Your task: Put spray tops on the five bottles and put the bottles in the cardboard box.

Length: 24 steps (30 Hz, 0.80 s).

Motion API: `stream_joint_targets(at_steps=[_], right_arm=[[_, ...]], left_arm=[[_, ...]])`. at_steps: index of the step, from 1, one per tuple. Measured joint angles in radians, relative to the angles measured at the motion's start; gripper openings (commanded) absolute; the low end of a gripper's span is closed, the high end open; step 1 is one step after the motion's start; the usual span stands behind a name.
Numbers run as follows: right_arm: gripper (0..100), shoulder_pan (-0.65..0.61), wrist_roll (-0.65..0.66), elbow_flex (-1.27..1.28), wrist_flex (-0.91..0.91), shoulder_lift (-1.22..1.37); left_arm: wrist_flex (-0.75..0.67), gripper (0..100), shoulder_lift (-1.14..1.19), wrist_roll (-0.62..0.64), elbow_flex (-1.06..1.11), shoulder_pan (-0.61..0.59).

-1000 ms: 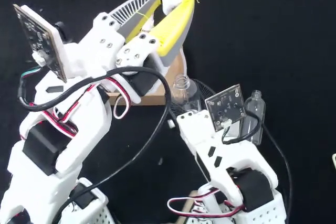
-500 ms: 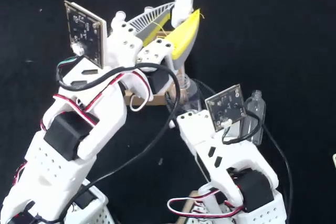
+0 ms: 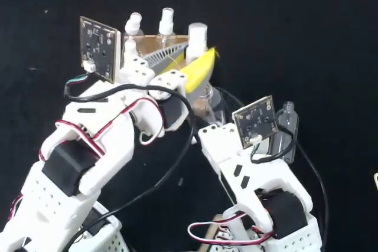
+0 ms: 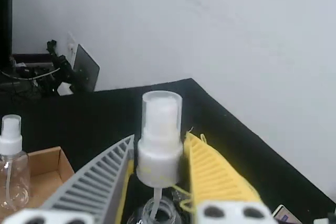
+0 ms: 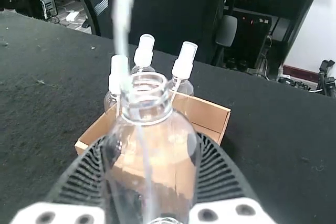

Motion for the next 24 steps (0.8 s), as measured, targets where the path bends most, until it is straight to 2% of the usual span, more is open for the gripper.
stream_joint_targets(at_steps=[9,14,18,21,24], right_arm=[[1.1,0.000,-0.002,0.000,0.000,0.000],[1.1,0.000,-0.002,0.000,0.000,0.000],[1.1,0.000,-0.002,0.000,0.000,0.000],[1.1,0.000,-0.002,0.000,0.000,0.000],[1.1,0.000,-0.002,0.000,0.000,0.000]], left_arm=[[-0.060,17,-0.106,0.009,0.029,-0.003],[-0.095,18,-0.103,0.009,0.035,-0.126],[-0.152,18,-0.008,0.009,0.051,-0.190],[-0.137,17,0.040,-0.003,0.066,-0.192],[-0.075,17,0.037,-0.029,0.068,-0.138]])
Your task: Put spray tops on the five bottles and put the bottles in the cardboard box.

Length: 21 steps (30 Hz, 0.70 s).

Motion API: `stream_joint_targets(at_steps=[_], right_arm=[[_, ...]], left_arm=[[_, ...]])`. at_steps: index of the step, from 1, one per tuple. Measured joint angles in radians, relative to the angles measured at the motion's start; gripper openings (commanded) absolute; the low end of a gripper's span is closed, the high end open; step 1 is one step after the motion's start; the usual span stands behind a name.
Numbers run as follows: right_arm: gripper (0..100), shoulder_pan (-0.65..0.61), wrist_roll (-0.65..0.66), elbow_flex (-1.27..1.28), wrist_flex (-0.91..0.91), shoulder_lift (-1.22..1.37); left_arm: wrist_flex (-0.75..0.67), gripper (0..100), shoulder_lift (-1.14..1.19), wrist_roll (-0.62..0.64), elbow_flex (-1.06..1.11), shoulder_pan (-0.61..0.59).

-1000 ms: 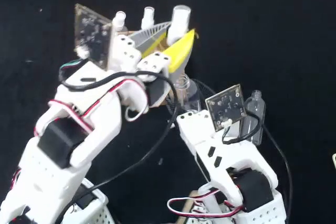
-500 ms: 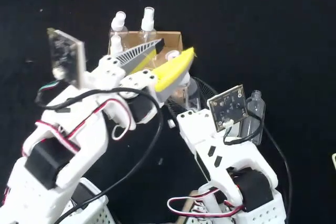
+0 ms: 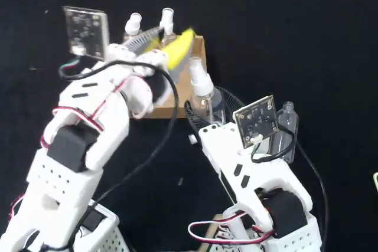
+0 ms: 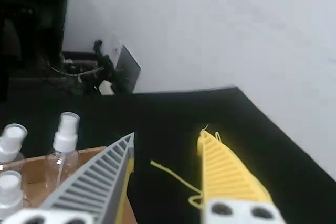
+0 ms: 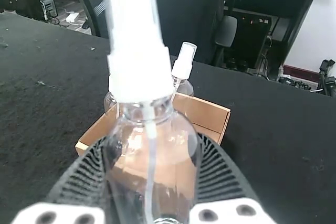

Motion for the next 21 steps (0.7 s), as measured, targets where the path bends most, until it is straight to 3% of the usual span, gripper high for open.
stream_joint_targets(at_steps=[12,21], right_arm=[[1.5,0.000,0.002,0.002,0.000,0.000],[1.2,0.002,0.000,0.028,-0.057,-0.002]], left_arm=[[0.035,17,-0.080,-0.054,0.015,0.057],[0.031,17,-0.210,-0.057,-0.069,-0.121]])
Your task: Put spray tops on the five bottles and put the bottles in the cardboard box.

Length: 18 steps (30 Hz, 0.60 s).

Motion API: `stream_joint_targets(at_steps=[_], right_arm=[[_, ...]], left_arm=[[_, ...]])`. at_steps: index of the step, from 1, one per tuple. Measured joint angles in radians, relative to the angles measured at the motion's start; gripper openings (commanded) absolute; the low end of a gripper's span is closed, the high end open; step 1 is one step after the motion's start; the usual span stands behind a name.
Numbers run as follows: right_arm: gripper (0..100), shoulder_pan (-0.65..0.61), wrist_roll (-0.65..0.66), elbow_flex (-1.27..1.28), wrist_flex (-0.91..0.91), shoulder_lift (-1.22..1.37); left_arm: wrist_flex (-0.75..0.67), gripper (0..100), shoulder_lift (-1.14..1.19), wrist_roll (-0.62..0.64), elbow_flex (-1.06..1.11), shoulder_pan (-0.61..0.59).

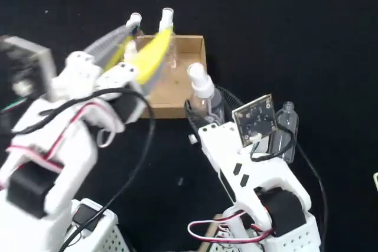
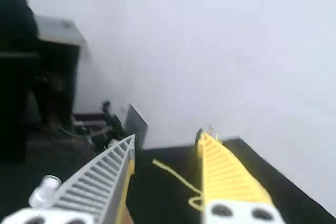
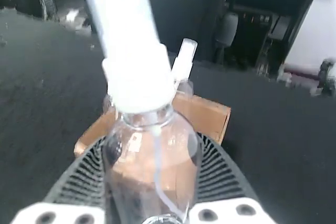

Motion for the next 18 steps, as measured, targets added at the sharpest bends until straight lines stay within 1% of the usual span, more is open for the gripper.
stream_joint_targets(at_steps=[4,6,8,10,14,16,18], right_arm=[[1.1,-0.002,-0.002,0.055,-0.133,0.000],[1.1,-0.002,-0.002,0.095,-0.227,0.000],[1.1,-0.002,-0.002,0.143,-0.344,0.009],[1.1,-0.002,-0.002,0.181,-0.477,0.063],[1.1,-0.002,-0.002,0.201,-0.730,0.216],[1.1,-0.002,-0.002,0.201,-0.821,0.313],[1.1,-0.002,-0.002,0.193,-0.870,0.416]], left_arm=[[0.092,17,-0.110,0.000,0.037,-0.149],[0.144,17,-0.164,0.000,0.110,-0.227],[0.163,17,-0.207,0.000,0.227,-0.310],[0.157,17,-0.267,0.000,0.373,-0.388],[0.077,17,-0.411,0.000,0.684,-0.523],[0.032,17,-0.512,0.000,0.824,-0.559],[0.000,17,-0.600,0.000,0.959,-0.569]])
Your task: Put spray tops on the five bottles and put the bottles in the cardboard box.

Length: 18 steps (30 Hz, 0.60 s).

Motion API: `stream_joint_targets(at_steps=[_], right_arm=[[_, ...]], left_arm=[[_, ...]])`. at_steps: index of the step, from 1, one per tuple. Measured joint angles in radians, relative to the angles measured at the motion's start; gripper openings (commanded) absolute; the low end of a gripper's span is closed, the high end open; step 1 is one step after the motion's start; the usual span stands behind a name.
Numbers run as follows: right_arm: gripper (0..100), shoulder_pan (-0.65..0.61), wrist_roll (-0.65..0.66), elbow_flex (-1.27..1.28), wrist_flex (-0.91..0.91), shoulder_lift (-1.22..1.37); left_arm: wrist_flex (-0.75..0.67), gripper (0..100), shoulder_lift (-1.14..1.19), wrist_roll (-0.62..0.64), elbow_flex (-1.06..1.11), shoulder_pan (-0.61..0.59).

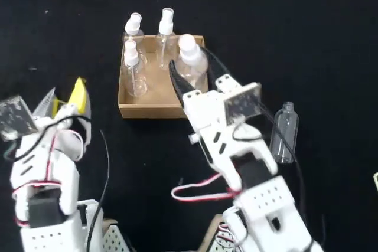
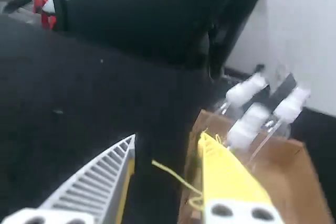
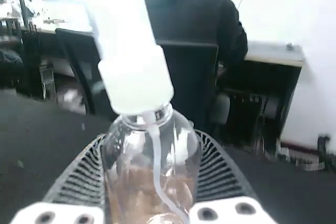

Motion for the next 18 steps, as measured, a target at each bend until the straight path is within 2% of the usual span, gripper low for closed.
stream_joint_targets(at_steps=[3,5,12,18], right_arm=[[1.5,0.000,0.000,-0.037,-0.031,0.152],[1.5,0.000,0.000,-0.072,-0.035,0.238],[1.1,0.000,0.000,-0.133,-0.068,0.439],[1.1,0.049,0.000,-0.133,-0.298,0.534]], left_arm=[[-0.037,17,-0.140,0.000,0.180,-0.002],[-0.061,17,-0.152,-0.002,0.244,-0.002],[-0.080,17,-0.138,-0.002,0.301,-0.002],[-0.083,17,-0.158,-0.002,0.364,-0.002]])
